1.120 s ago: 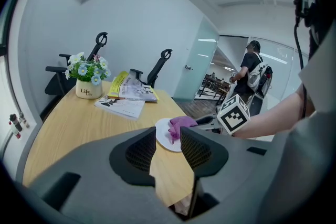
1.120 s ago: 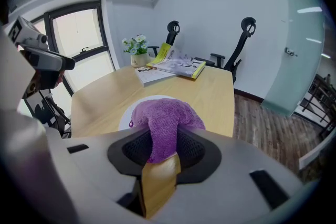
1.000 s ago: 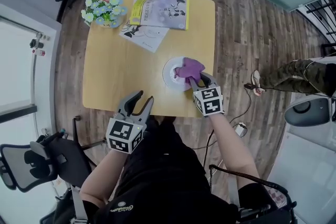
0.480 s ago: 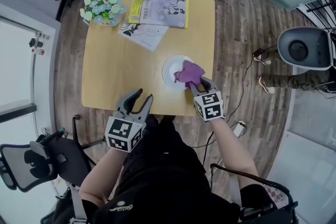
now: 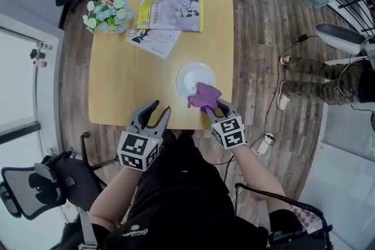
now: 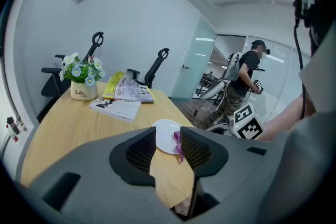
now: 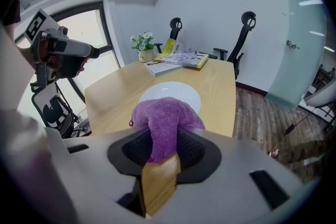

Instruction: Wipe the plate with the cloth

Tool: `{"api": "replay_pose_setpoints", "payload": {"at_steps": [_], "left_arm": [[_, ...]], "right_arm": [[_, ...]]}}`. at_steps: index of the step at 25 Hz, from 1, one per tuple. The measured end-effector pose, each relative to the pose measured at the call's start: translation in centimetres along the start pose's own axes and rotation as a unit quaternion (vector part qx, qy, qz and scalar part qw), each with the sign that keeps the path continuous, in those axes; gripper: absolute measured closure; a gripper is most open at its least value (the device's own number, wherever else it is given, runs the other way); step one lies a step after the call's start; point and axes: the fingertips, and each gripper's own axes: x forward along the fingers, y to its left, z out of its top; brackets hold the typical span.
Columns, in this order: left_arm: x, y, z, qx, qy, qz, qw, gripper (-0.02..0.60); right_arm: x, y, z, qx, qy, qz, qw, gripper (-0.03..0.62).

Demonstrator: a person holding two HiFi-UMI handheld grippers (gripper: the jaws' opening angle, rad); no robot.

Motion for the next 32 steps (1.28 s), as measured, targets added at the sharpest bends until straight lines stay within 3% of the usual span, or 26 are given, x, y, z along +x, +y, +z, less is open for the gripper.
{"api": "replay_pose_setpoints", "payload": {"at_steps": [17,32], "left_arm": [[-1.0,0.1,-0.7,-0.007,0.002,0.013,0.9999,0.434],[0.0,-0.5,-0.7,-0.003,0.005,0.002,1.0000,0.434]], "right_arm": [[1.9,-7.6,5.4,-0.011,-0.020,-0.067,0.997,0.482],[-0.3,-4.2,-0.2,0.017,-0.001,-0.043,0.999,0.482]]}}
